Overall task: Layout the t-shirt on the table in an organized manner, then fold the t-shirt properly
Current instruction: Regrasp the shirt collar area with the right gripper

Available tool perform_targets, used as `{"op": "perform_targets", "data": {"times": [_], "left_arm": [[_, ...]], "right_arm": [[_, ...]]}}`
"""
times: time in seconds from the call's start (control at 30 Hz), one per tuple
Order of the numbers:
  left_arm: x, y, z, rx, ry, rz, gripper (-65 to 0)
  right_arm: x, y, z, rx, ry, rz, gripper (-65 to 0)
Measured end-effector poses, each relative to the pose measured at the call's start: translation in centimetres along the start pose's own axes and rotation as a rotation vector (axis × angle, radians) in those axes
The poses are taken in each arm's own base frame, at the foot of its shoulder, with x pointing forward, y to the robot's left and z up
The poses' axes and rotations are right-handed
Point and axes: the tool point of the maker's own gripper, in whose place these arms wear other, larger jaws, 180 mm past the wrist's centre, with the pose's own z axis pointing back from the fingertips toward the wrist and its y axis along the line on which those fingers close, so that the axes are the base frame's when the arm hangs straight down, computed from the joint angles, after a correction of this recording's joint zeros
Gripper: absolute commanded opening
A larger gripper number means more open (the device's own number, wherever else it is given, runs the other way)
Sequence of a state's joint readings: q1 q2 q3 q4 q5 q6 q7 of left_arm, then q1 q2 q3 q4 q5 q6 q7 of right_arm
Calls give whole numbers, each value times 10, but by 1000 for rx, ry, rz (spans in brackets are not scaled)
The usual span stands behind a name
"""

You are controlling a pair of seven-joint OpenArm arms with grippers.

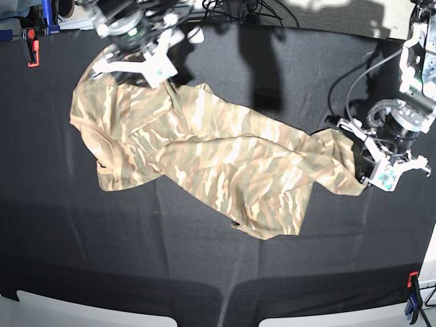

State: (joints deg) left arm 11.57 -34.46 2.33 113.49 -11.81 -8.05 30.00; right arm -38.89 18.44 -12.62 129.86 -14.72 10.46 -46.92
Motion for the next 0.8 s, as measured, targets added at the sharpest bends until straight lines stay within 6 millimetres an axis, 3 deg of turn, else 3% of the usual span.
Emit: {"op": "perform_targets", "data": {"times": [0.17, 0.27, 0.4, 0.6, 0.8], "left_arm": [[0, 0, 0, 0, 0, 0, -650], [0, 0, 0, 0, 0, 0, -650], [0, 0, 0, 0, 0, 0, -650], [0, 0, 0, 0, 0, 0, -650], [0, 0, 0, 0, 0, 0, -650]], "right_arm": [[0, 1, -2, 3, -9, 1, -308], [-12, 2, -11, -3, 26, 19, -353], [-32, 1, -28, -13, 99, 50, -359], [-16, -26, -45, -117, 62, -14, -358], [-30, -16, -68, -83, 129, 16, -358]]}}
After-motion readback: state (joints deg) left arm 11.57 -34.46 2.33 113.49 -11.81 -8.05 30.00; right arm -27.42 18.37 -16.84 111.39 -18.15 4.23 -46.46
